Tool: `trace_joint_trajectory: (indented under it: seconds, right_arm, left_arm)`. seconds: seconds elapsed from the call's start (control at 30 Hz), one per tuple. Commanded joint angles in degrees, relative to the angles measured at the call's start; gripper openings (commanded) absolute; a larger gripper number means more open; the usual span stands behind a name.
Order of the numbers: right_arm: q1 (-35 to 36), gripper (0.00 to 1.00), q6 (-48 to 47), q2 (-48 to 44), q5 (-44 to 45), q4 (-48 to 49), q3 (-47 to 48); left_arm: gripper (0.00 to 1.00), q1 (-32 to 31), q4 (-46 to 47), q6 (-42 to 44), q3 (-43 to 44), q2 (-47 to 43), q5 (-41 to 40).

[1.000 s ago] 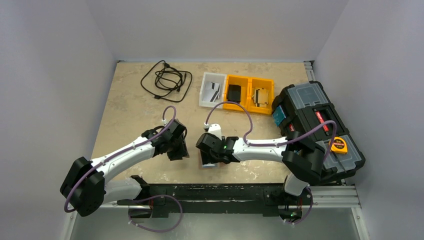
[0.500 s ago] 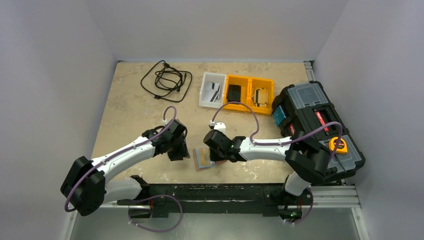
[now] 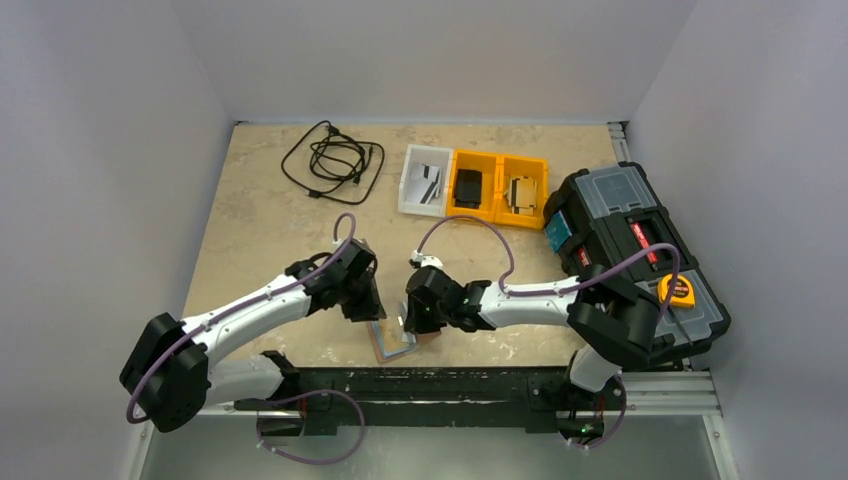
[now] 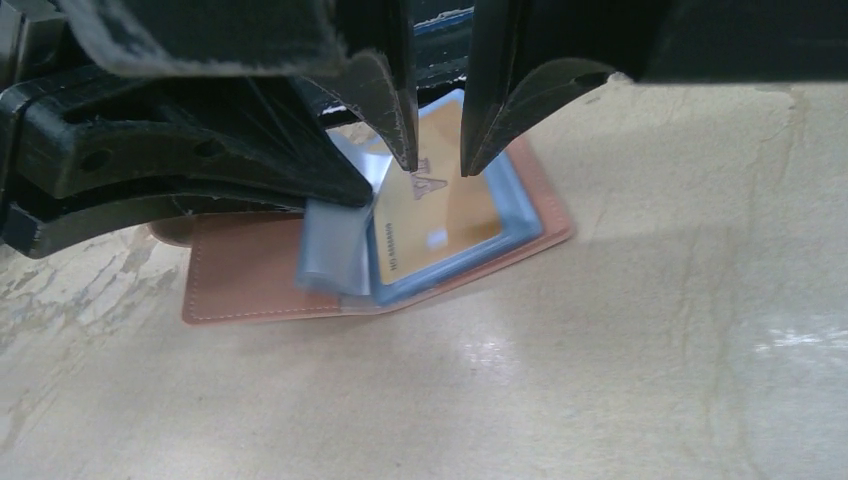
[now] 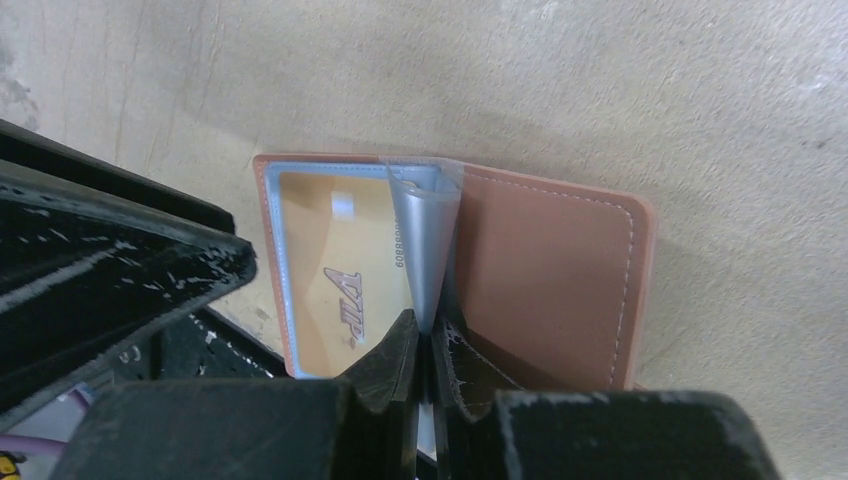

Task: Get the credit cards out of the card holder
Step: Open the card holder at the center of the board.

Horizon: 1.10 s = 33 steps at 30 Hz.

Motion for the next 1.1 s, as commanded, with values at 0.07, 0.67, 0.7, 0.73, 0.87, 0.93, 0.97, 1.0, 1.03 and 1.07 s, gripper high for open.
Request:
trace_joint_trajectory:
  seconds: [0.07,0.67,0.7,0.73,0.87,0.93,0.97,1.0,1.03,1.07]
  right_arm:
    - [0.4,0.11,5.9,-4.4,-1.1,5.8,-2.7]
    - [1.9,0.35,2.9,-11.9,15.8,-15.7,-0.2]
    - [1.9,0.35,2.8,-11.9,17.4,-17.1,-0.3]
    - [1.9,0.35,2.5,-12.0,18.7,-18.1,-0.6]
    - [1.9,0.35,1.6,-11.5,19.7,-17.7,-2.7]
    - [1.9,0.33,1.3,-10.1,18.6,-16.5,-3.3]
    - [2.0,0.32,1.2,-9.5,17.8,-15.5,-3.6]
    - [2.0,0.31,1.1,-9.0,16.9,-14.7,-3.9]
    - [2.2,0.29,1.1,-8.5,16.3,-13.8,-4.1]
    - [2.4,0.27,1.2,-8.2,15.8,-13.1,-4.3]
  left_arm:
    - [0.15,-3.4,5.2,-3.7,-0.1,5.7,1.1]
    - [0.06,-4.2,0.1,1.4,1.5,12.0,-5.3]
    - [0.06,-4.2,0.0,1.8,2.0,11.9,-5.1]
    - [0.06,-4.2,-0.1,2.4,2.6,11.9,-4.9]
    - [0.06,-5.0,0.0,4.4,4.8,12.4,-4.1]
    - [0.06,-5.8,0.3,5.2,6.0,13.2,-4.1]
    - [0.06,-6.3,0.4,5.4,6.8,13.7,-4.1]
    - [0.06,-6.8,0.2,5.5,7.5,14.2,-2.9]
    - [0.06,-7.2,0.5,5.5,8.0,14.5,-2.6]
    - [0.06,-7.6,0.6,5.6,8.6,14.8,-2.5]
